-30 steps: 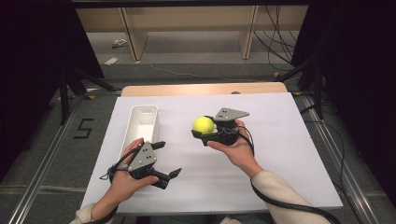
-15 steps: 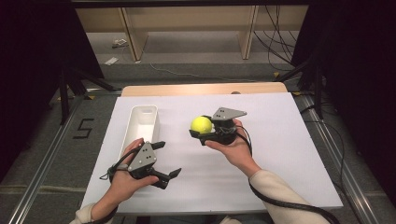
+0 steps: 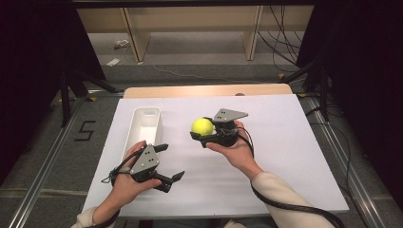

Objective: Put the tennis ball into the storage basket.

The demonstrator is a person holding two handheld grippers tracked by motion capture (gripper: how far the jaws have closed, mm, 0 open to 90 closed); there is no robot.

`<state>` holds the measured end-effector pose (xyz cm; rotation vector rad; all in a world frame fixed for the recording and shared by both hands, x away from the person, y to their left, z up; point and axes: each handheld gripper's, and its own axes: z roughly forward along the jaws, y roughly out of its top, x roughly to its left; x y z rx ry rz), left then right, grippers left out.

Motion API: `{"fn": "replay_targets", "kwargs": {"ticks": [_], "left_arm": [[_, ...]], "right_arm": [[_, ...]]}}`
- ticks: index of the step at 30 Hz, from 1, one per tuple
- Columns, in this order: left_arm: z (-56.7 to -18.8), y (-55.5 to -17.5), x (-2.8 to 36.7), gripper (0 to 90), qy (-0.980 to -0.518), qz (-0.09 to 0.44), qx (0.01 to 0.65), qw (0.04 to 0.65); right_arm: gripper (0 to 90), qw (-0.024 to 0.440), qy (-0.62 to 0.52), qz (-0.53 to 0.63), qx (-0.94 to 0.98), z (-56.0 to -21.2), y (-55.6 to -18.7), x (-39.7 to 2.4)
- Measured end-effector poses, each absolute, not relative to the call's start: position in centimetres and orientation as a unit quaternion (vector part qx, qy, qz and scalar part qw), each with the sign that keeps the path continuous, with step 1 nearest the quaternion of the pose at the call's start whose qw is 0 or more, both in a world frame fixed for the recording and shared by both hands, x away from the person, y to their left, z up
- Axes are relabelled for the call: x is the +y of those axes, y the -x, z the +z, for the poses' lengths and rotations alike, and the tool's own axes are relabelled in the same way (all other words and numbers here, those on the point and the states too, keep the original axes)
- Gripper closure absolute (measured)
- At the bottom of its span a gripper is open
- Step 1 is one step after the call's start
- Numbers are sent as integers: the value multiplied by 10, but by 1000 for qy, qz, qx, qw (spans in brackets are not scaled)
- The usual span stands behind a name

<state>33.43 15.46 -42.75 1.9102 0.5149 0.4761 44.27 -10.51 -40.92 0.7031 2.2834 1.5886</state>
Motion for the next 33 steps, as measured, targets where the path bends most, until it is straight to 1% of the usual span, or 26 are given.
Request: {"fn": "replay_targets", "kwargs": {"ticks": [33], "left_arm": [[-428,-334,154,0,-800,197,213,525]], "right_arm": [[266,132,-237,552,789,-407,-446,-94]]}}
